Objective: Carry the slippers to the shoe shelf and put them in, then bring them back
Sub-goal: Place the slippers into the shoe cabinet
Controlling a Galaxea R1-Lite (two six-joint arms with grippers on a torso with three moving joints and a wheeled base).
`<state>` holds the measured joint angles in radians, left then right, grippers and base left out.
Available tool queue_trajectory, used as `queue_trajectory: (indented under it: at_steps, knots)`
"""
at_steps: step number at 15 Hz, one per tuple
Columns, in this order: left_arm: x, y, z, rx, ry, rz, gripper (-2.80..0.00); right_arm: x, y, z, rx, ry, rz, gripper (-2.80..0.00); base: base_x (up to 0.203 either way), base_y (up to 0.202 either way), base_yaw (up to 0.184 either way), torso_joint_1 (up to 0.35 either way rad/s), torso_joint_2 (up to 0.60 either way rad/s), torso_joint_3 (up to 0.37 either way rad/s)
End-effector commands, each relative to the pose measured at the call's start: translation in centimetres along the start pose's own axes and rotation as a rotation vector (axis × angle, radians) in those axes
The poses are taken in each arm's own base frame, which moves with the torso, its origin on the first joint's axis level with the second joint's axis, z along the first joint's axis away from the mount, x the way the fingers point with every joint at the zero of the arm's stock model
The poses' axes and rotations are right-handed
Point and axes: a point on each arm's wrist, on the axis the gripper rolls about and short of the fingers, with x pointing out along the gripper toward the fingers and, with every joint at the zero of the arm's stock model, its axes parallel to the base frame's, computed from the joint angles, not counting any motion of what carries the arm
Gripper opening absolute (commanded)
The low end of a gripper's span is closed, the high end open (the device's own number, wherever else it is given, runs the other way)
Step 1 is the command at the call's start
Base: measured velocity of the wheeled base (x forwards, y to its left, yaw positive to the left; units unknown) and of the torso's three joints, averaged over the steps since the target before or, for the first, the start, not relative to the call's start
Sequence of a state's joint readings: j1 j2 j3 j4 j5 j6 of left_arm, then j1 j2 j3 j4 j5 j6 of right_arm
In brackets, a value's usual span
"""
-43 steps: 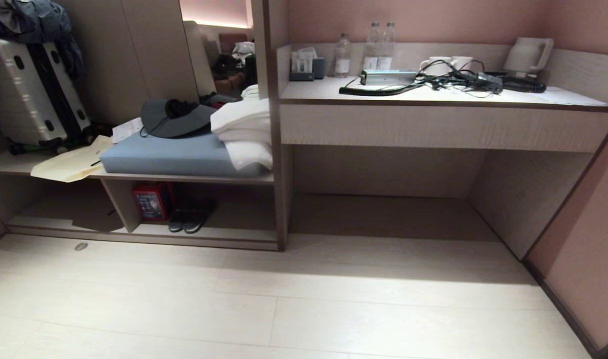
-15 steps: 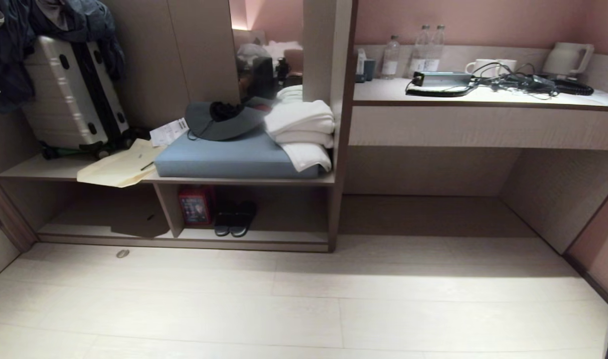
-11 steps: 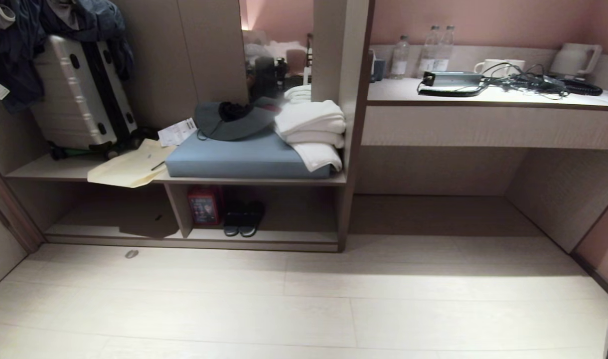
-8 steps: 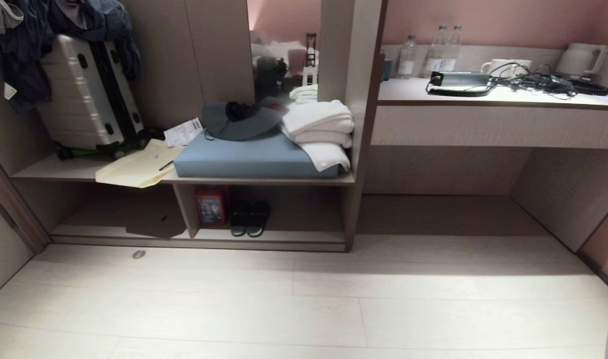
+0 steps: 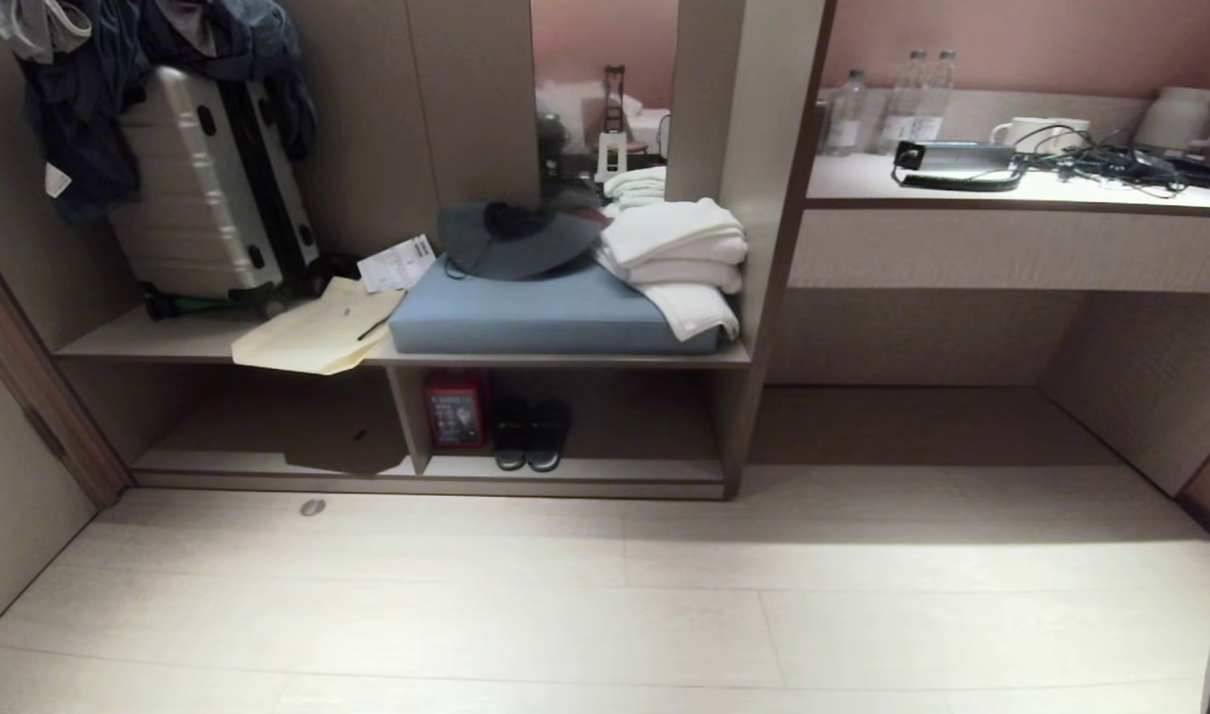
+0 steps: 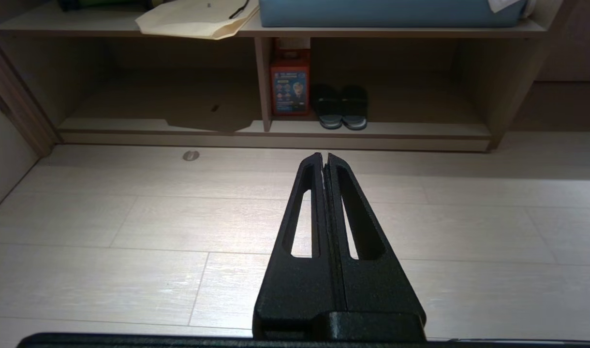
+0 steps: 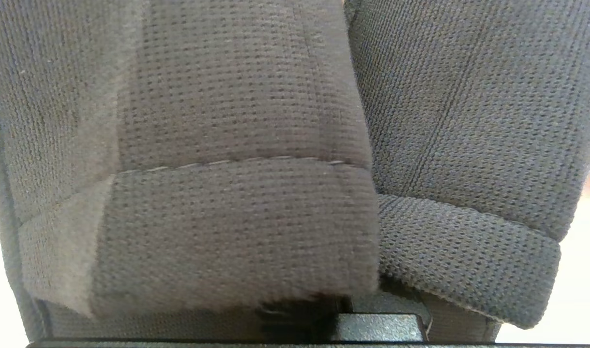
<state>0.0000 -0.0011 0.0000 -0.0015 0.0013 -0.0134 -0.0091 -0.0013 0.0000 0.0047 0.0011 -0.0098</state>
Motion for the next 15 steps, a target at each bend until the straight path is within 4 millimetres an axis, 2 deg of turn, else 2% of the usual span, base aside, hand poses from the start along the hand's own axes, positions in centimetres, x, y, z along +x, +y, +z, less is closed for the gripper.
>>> queue_trajectory:
  at_steps: [1, 12, 15]
  knots:
    - [0.02, 0.00, -0.04, 0.000, 0.003, 0.000, -2.80, 0.00, 0.00, 0.00, -0.001, 0.000, 0.000, -2.80, 0.000, 0.192, -0.002, 0.002, 0.00, -0.001]
    - [0.01, 0.00, 0.00, 0.007, 0.001, 0.001, -2.80, 0.00, 0.00, -0.02, 0.000, 0.000, 0.000, -2.80, 0.000, 0.194, -0.002, 0.002, 0.00, 0.003]
    - [0.01, 0.00, 0.00, 0.009, 0.001, 0.002, -2.80, 0.00, 0.00, -0.04, 0.000, 0.001, 0.000, -2.80, 0.000, 0.106, 0.000, 0.004, 0.00, 0.003]
